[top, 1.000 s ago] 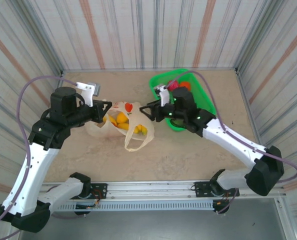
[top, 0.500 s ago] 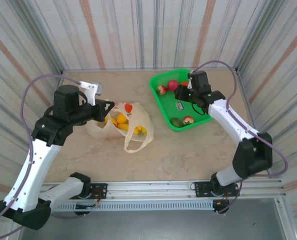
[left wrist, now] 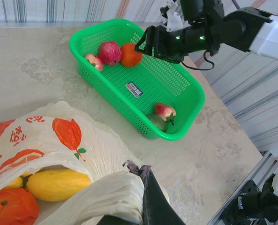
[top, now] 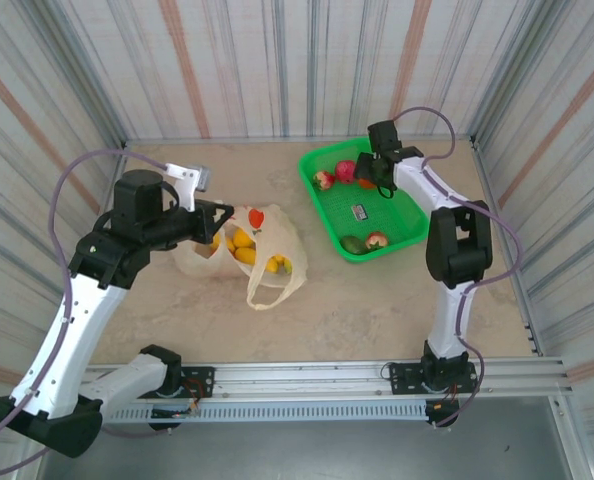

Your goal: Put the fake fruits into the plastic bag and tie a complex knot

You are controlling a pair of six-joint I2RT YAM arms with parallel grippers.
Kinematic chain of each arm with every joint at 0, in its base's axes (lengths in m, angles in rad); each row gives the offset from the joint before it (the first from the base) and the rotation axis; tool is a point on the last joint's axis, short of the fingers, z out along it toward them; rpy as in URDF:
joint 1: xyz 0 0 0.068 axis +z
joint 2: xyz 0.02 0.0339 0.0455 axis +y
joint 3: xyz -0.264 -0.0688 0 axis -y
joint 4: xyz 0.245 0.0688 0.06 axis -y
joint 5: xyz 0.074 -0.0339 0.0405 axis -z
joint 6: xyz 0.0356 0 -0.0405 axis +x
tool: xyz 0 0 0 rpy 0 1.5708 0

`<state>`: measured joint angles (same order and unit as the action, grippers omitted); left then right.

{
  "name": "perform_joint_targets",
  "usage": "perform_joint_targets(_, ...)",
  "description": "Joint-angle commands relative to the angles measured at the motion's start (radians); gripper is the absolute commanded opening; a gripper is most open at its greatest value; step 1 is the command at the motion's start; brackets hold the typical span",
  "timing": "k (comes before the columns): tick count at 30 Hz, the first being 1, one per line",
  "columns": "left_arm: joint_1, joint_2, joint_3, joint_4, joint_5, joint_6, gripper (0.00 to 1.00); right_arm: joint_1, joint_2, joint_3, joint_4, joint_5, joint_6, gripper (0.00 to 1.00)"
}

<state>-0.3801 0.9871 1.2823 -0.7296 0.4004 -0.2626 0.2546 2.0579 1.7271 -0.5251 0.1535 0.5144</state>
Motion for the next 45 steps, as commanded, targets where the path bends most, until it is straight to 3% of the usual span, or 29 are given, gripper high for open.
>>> perform_joint_targets(1, -0.008, 0.002, 0.000, 0.019, 0.012, 0.008, 0.00, -0.002, 0.088, 0.110, -0.065, 0.063, -0.024, 0.77)
perform_joint_targets(8, -0.013, 0.013, 0.004, 0.009, -0.004, 0.023, 0.00, -0.005, 0.244, 0.274, -0.130, 0.073, -0.033, 0.77)
perform_joint_targets(20, -0.012, 0.023, 0.014, 0.003, -0.007, 0.014, 0.00, -0.034, 0.297, 0.273, -0.117, 0.048, -0.057, 0.69)
perform_joint_targets(24, -0.013, 0.019, 0.020, -0.002, -0.012, 0.009, 0.00, -0.027, 0.203, 0.202, -0.071, 0.065, -0.093, 0.62)
perform_joint_targets(33, -0.013, -0.009, 0.017, -0.005, -0.021, -0.001, 0.00, 0.061, -0.246, -0.194, 0.113, 0.019, -0.121, 0.59)
perform_joint_targets(36, -0.012, -0.015, 0.016, -0.008, -0.023, -0.003, 0.00, 0.102, -0.398, -0.327, 0.190, -0.126, -0.131, 0.59)
perform_joint_targets(38, -0.011, -0.019, 0.012, -0.008, -0.024, -0.005, 0.00, 0.128, -0.502, -0.444, 0.302, -0.353, -0.129, 0.59)
perform_joint_targets(41, -0.011, -0.024, 0.007, -0.007, -0.026, -0.008, 0.00, 0.208, -0.595, -0.539, 0.398, -0.598, -0.152, 0.59)
perform_joint_targets(45, -0.011, -0.029, 0.005, -0.010, -0.027, -0.010, 0.00, 0.368, -0.640, -0.575, 0.406, -0.722, -0.214, 0.59)
